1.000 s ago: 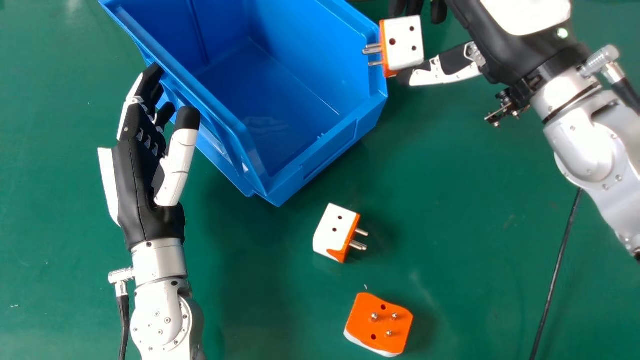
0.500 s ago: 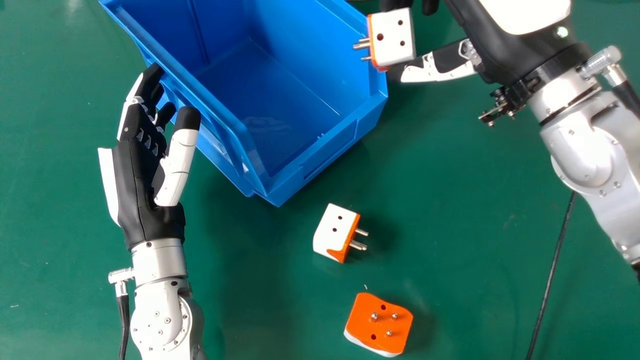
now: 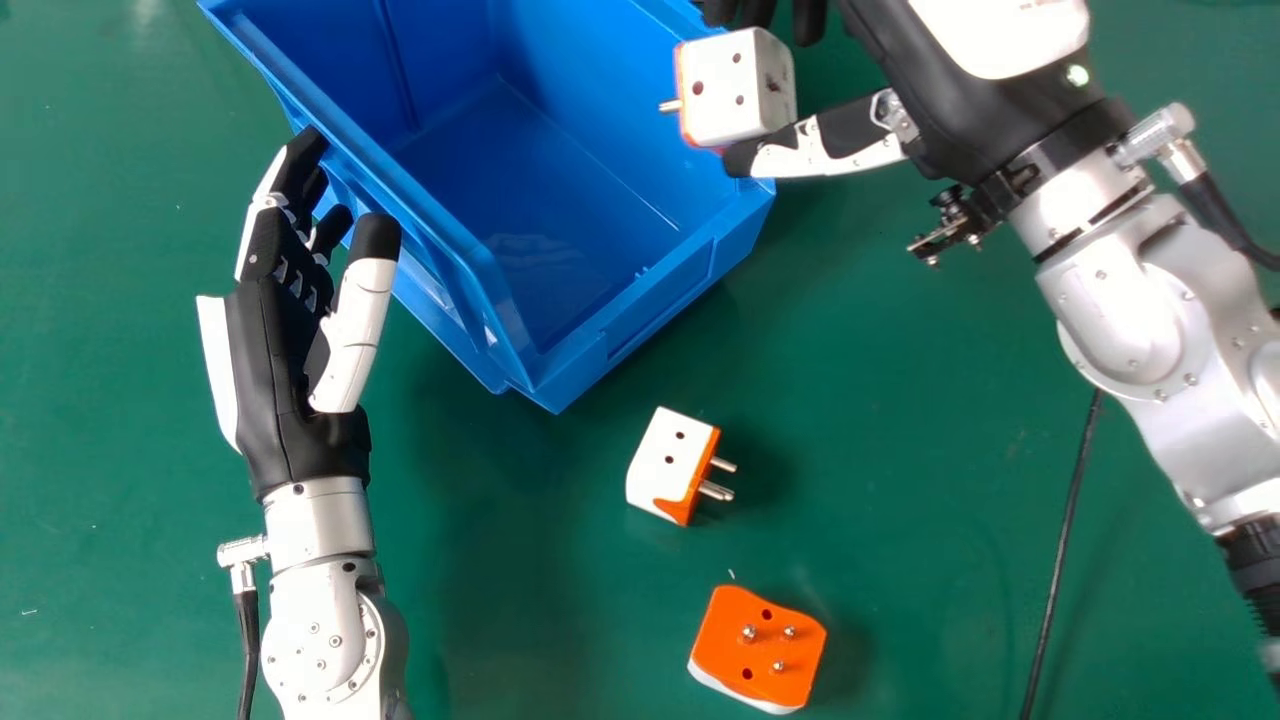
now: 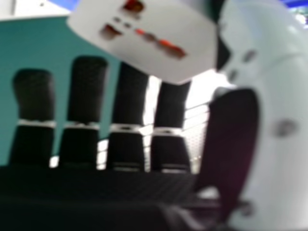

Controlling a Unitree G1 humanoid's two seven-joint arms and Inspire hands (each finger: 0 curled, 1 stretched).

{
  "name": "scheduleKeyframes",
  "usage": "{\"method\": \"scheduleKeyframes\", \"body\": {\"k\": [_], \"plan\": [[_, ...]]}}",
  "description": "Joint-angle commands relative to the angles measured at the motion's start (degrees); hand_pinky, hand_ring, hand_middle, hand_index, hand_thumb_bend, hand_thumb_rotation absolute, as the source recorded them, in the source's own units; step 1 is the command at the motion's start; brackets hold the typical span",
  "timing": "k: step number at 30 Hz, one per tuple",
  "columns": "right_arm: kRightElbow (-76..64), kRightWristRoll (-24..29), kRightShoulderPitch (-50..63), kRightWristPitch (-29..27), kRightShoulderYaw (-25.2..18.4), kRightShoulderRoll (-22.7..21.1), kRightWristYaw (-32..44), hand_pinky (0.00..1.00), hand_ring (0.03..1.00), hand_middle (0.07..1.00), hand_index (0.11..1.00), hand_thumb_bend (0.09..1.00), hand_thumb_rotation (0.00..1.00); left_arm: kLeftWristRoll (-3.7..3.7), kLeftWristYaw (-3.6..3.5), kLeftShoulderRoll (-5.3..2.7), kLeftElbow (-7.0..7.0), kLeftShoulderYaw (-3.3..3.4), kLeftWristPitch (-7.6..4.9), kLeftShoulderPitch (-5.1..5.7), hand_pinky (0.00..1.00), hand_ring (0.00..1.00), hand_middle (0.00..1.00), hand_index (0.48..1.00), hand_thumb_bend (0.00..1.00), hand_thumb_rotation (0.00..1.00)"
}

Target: Pick all objects and put in blue box

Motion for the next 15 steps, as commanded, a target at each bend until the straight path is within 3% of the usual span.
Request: {"method": "scheduleKeyframes", "body": {"k": [1,6,15], "plan": [[-0.1,1.5,-3.4,-0.5,-0.7,0.6,0.5,0.27,0.372,0.483,0.518,0.511,0.0,0.71,0.04,-0.42,-0.32,-0.57,-0.94,-0.24,0.89,0.93,0.91,0.827,0.86,0.65],[2.6,1.4,-5.7,-0.7,-0.1,2.1,1.4,0.33,0.377,0.498,0.517,0.511,0.0,2.04,1.43,-0.46,-0.25,-0.72,-1.22,-0.22,0.88,0.92,0.91,0.826,0.86,0.65],[7.7,-0.7,-10.2,-0.4,2.2,5.0,1.3,0.35,0.375,0.488,0.528,0.511,0.0,2.08,2.39,-0.99,-0.69,-0.84,-1.1,-0.02,0.88,0.92,0.91,0.825,0.86,0.65]]}}
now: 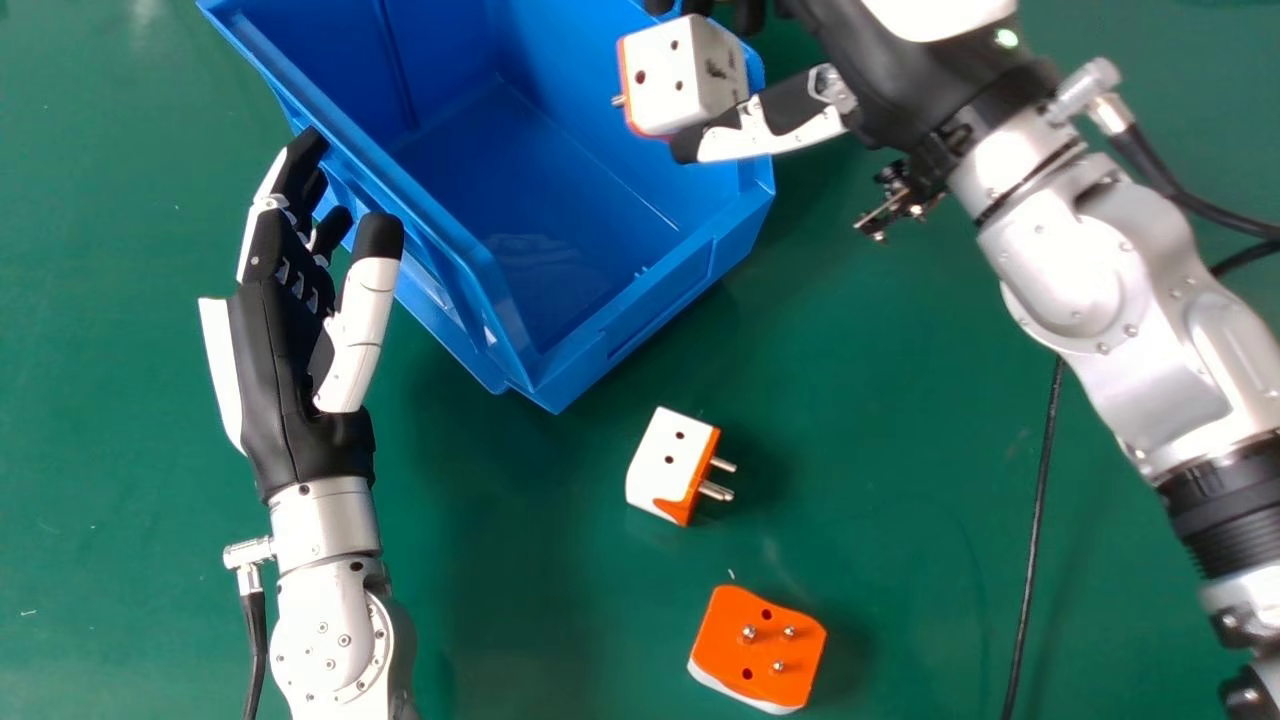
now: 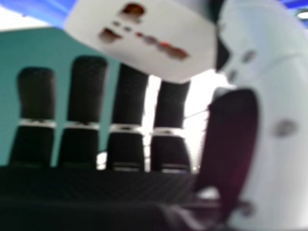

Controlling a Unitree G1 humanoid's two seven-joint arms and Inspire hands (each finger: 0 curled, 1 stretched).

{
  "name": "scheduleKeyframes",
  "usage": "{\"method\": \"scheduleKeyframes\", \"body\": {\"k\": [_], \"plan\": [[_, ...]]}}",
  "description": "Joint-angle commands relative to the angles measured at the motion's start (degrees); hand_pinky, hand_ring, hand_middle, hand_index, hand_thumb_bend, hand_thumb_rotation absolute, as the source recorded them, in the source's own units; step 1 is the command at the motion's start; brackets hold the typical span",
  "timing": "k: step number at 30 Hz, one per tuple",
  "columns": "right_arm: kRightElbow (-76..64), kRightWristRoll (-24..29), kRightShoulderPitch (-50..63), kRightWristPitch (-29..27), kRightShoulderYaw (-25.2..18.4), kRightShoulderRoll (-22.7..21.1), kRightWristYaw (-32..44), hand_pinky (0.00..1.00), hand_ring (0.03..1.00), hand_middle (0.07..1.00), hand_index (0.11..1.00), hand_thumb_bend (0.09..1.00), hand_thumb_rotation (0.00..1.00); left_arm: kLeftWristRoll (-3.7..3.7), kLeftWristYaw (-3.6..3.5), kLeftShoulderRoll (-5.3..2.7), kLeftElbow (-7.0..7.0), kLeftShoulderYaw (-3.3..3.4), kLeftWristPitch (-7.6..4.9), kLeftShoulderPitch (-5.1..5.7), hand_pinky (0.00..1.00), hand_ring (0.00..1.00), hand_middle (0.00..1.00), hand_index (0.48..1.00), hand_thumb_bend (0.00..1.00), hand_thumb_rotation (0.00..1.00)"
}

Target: Pick all objects and put in blue box

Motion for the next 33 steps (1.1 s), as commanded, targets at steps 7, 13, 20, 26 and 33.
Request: {"method": "scheduleKeyframes", "body": {"k": [7,13,20,26,33], "plan": [[5.3,-1.0,-7.0,-1.3,2.6,2.8,-2.1,0.34,0.368,0.48,0.544,0.509,0.0,1.01,0.37,-0.36,-0.88,-0.7,-1.09,0.16,0.88,0.92,0.91,0.823,0.86,0.66],[12.7,-2.5,-10.7,-2.3,5.0,5.3,-4.3,0.34,0.37,0.487,0.546,0.508,0.0,1.69,1.18,-0.34,-0.81,-0.84,-1.08,-0.05,0.88,0.92,0.91,0.822,0.86,0.66],[23.6,-4.3,-16.1,-3.4,8.2,7.8,-7.4,0.35,0.373,0.49,0.543,0.509,0.0,1.38,1.12,-0.52,-0.42,-0.87,-1.2,-0.57,0.88,0.92,0.9,0.819,0.86,0.65],[31.0,-6.6,-19.2,-3.0,10.9,9.4,-11.4,0.34,0.371,0.478,0.54,0.51,0.0,1.1,0.82,-0.52,-0.72,-0.86,-0.97,-0.52,0.87,0.91,0.9,0.818,0.85,0.65],[38.0,-9.5,-21.4,-2.5,14.3,10.8,-18.1,0.33,0.37,0.472,0.541,0.509,0.0,0.85,0.38,-0.19,-0.52,-0.78,-1.06,-0.61,0.87,0.91,0.9,0.818,0.86,0.65]]}}
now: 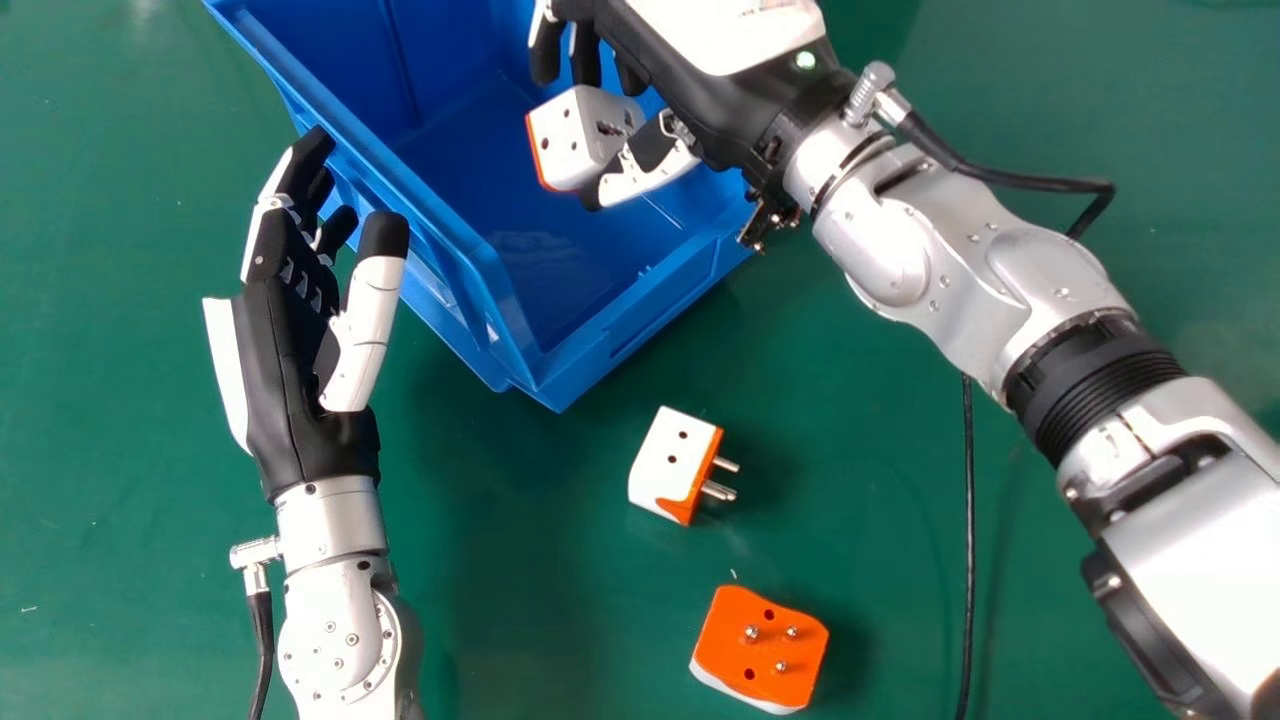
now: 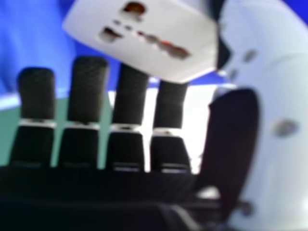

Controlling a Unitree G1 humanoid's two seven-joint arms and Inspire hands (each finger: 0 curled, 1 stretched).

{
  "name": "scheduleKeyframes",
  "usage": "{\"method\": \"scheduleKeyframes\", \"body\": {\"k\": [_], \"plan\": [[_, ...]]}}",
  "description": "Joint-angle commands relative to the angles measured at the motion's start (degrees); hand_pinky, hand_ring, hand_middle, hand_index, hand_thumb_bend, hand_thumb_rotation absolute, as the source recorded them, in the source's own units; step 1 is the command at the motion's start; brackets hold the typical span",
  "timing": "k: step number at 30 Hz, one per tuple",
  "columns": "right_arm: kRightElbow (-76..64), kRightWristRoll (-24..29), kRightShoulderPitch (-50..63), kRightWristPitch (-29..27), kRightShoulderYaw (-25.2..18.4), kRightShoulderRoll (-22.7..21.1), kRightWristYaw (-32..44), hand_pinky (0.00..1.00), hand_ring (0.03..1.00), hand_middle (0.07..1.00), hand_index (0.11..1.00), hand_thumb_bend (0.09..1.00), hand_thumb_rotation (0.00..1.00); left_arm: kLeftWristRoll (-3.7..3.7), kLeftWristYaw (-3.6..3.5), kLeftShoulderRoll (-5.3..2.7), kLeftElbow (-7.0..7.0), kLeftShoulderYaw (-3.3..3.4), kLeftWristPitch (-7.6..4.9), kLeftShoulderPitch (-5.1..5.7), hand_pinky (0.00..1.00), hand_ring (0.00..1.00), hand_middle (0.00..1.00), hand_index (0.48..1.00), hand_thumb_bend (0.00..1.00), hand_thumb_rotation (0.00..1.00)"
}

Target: Pick all objects and put in blue box

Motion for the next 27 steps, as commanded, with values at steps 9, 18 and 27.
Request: {"method": "scheduleKeyframes", "body": {"k": [9,18,27], "plan": [[5.9,-2.6,-3.9,1.2,3.3,1.9,-10.6,0.32,0.371,0.474,0.541,0.509,0.0,1.04,0.03,0.16,-0.66,-0.62,-0.81,-0.16,0.87,0.91,0.9,0.818,0.85,0.65],[-1.6,-5.4,-2.3,12.2,6.7,0.7,0.6,0.58,0.674,0.752,0.734,0.737,0.06,0.39,-0.79,0.15,-0.66,-0.76,-0.54,-0.05,0.87,0.92,0.91,0.822,0.86,0.65],[-5.0,-4.2,-0.1,12.9,5.6,0.3,0.6,0.87,0.932,0.948,0.938,0.903,0.19,0.39,-0.97,0.28,-0.63,-0.63,-0.67,0.13,0.87,0.92,0.91,0.822,0.86,0.64]]}}
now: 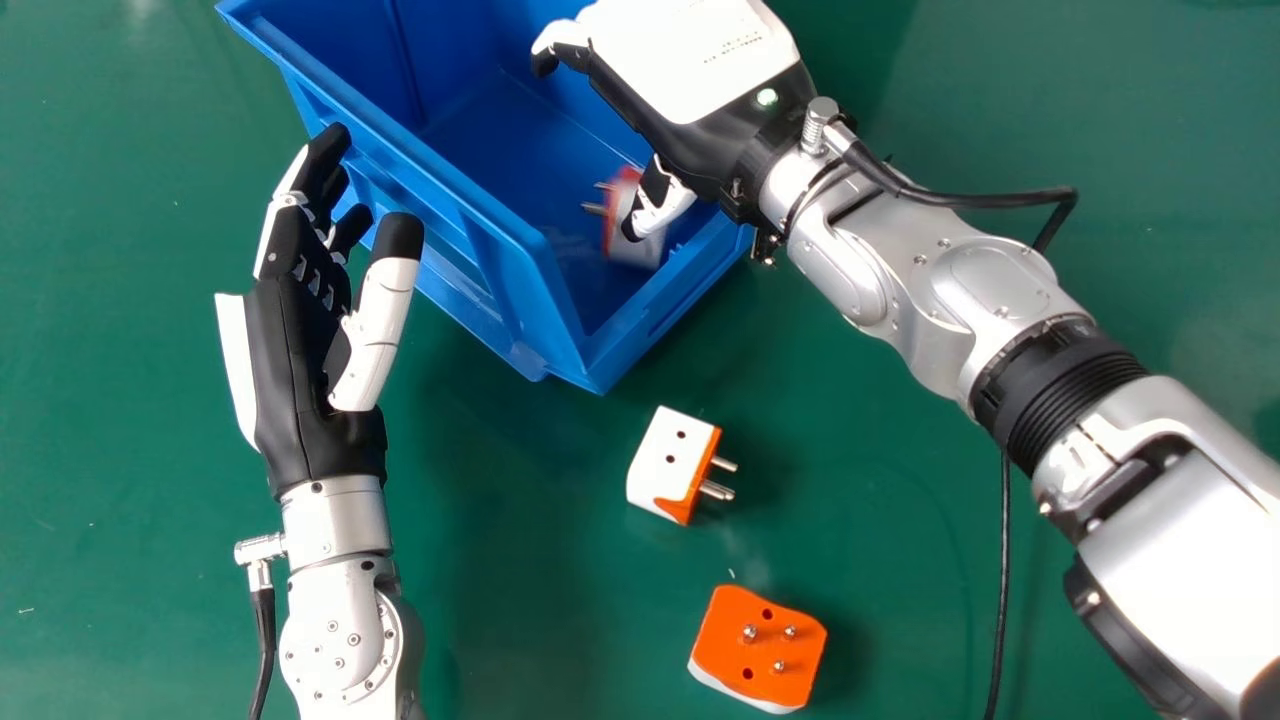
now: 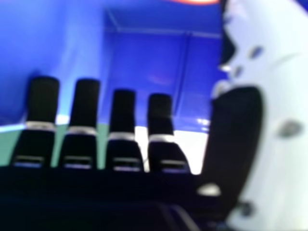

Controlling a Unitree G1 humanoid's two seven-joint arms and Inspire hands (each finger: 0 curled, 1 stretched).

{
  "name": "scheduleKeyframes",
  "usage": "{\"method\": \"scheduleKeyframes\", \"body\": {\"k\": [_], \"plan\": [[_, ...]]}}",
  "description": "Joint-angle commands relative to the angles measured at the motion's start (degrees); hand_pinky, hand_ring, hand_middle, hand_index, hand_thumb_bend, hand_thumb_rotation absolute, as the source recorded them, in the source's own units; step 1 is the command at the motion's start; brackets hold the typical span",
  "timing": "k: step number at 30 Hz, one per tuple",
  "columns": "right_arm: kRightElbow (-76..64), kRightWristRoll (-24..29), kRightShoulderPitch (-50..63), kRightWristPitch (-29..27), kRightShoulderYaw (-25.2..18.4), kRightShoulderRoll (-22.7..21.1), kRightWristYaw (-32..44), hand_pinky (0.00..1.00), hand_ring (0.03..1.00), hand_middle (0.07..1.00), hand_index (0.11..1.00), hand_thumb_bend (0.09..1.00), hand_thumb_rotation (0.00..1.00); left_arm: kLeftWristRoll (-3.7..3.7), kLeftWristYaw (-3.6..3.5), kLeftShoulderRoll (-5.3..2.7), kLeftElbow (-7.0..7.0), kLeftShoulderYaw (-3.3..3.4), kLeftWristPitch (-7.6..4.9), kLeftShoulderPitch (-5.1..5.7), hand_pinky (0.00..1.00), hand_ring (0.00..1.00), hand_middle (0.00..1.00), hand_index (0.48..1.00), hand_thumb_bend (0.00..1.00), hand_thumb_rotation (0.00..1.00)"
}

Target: Pick all objects and put in blue box

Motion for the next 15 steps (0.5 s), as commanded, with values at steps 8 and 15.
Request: {"method": "scheduleKeyframes", "body": {"k": [8,15], "plan": [[-11.0,3.8,3.9,-1.2,-3.4,-2.7,0.0,0.95,0.989,0.992,0.99,0.948,0.23,-0.32,-0.76,0.2,-1.36,-0.22,-0.98,1.02,0.87,0.92,0.91,0.822,0.86,0.64],[-31.1,10.1,16.0,-0.8,-10.2,-5.8,4.7,0.94,0.998,0.998,0.998,0.931,0.26,-0.7,-1.43,0.19,-2.16,-0.19,-0.87,1.84,0.87,0.92,0.91,0.822,0.86,0.65]]}}
